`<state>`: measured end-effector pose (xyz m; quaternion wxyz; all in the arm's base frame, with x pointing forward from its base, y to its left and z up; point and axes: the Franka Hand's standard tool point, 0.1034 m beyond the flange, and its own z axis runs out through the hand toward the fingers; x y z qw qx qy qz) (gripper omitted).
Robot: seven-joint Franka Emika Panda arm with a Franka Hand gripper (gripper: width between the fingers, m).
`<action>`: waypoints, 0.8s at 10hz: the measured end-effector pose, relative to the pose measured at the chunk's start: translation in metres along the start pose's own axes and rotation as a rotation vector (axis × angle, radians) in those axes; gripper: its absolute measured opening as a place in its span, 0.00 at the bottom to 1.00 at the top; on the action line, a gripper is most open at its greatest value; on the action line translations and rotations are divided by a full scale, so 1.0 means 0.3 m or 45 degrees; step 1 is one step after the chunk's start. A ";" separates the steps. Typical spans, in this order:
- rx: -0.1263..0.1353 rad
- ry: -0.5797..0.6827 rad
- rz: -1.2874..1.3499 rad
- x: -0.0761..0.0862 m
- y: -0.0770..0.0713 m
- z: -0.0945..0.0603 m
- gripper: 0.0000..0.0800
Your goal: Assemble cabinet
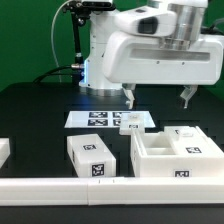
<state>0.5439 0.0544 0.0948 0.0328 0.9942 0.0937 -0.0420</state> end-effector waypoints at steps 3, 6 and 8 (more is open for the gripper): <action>0.014 0.009 0.242 0.004 -0.020 0.004 1.00; 0.014 -0.034 0.818 -0.121 0.017 0.058 1.00; 0.051 -0.052 0.973 -0.125 0.003 0.062 1.00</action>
Offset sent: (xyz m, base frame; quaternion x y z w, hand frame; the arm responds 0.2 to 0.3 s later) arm -0.0250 -0.0466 -0.0059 -0.0317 -0.0167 0.2690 0.9625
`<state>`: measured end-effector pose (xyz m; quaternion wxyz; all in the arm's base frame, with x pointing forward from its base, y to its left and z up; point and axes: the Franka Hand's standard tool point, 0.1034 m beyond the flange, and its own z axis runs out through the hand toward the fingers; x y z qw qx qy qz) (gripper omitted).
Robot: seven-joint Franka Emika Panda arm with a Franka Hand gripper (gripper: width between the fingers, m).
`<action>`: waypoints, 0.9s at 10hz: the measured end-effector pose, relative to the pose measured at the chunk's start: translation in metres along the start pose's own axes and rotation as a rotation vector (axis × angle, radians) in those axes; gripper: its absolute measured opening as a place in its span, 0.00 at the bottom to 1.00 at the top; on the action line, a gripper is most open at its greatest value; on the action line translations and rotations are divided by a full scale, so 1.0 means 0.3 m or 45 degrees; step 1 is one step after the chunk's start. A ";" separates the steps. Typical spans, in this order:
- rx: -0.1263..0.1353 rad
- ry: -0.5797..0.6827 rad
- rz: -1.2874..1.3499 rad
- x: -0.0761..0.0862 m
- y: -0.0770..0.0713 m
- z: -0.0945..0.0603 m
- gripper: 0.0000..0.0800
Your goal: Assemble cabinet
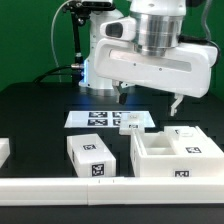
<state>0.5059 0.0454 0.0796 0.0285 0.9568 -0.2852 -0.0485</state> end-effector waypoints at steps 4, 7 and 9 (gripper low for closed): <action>0.036 0.000 0.434 -0.042 0.043 0.007 1.00; 0.155 0.010 0.834 -0.083 0.073 0.021 1.00; 0.172 -0.023 0.954 -0.098 0.058 0.024 1.00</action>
Offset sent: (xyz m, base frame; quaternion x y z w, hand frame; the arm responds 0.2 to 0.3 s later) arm -0.0435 -0.0426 0.0076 -0.0238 0.0554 0.2987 0.9524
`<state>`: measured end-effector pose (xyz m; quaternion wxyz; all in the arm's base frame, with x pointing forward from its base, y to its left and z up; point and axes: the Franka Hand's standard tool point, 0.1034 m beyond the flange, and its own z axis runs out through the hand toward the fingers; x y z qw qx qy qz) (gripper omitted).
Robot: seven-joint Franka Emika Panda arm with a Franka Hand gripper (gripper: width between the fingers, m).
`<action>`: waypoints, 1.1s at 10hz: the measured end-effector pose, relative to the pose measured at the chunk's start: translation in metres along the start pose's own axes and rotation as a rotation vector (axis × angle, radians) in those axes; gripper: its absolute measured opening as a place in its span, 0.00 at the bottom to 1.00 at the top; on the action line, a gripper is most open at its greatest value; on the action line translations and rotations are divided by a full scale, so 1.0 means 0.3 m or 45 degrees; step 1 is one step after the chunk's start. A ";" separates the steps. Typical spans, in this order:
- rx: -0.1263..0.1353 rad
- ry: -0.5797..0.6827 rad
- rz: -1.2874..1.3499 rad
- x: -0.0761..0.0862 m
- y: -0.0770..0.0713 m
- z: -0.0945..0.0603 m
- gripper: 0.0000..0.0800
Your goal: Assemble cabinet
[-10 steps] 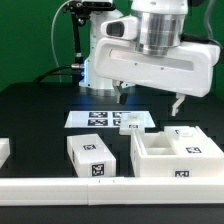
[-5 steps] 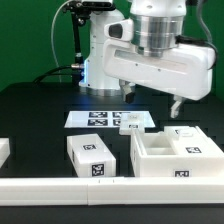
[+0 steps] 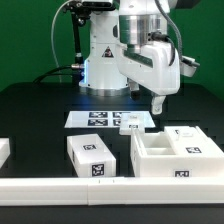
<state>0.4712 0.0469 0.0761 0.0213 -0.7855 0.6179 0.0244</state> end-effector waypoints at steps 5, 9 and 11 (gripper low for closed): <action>0.060 -0.046 0.492 -0.007 0.114 0.072 1.00; 0.057 -0.032 0.441 -0.004 0.179 0.099 1.00; 0.038 -0.016 0.444 -0.012 0.239 0.133 1.00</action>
Offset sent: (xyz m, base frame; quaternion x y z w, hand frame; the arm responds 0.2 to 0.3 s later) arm -0.0455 -0.0064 -0.0321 0.0591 -0.0011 0.2285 0.9718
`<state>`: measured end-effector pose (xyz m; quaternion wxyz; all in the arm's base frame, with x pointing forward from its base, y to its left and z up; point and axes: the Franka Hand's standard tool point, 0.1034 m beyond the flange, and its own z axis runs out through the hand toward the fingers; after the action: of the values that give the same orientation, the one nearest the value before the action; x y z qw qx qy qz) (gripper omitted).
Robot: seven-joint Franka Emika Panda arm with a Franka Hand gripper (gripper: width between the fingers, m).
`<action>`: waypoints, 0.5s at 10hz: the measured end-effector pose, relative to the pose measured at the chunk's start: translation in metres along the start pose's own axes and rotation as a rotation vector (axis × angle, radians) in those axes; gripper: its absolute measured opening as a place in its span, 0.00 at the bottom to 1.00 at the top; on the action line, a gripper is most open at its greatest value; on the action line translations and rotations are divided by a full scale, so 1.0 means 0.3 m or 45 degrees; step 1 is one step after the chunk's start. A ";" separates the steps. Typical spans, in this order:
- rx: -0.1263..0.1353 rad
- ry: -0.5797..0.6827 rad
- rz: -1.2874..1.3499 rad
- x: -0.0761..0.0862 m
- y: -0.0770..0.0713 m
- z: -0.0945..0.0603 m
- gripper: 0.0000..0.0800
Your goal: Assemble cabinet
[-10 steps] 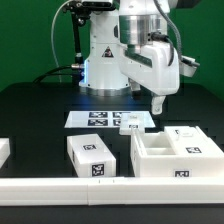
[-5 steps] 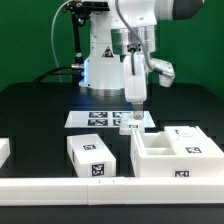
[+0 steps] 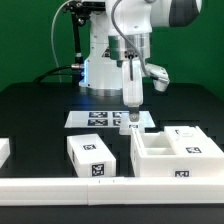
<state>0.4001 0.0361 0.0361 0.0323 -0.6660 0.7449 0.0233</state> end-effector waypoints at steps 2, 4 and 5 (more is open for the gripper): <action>-0.025 0.007 -0.009 -0.009 0.029 0.030 1.00; -0.056 0.020 -0.022 -0.007 0.055 0.064 1.00; -0.071 0.024 -0.042 -0.025 0.067 0.081 1.00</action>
Offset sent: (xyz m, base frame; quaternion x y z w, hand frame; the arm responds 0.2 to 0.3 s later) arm -0.0093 -0.0049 -0.0172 -0.0026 0.0341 -0.0088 0.9994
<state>0.3814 0.0476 0.0123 0.0070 -0.6790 0.7332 0.0372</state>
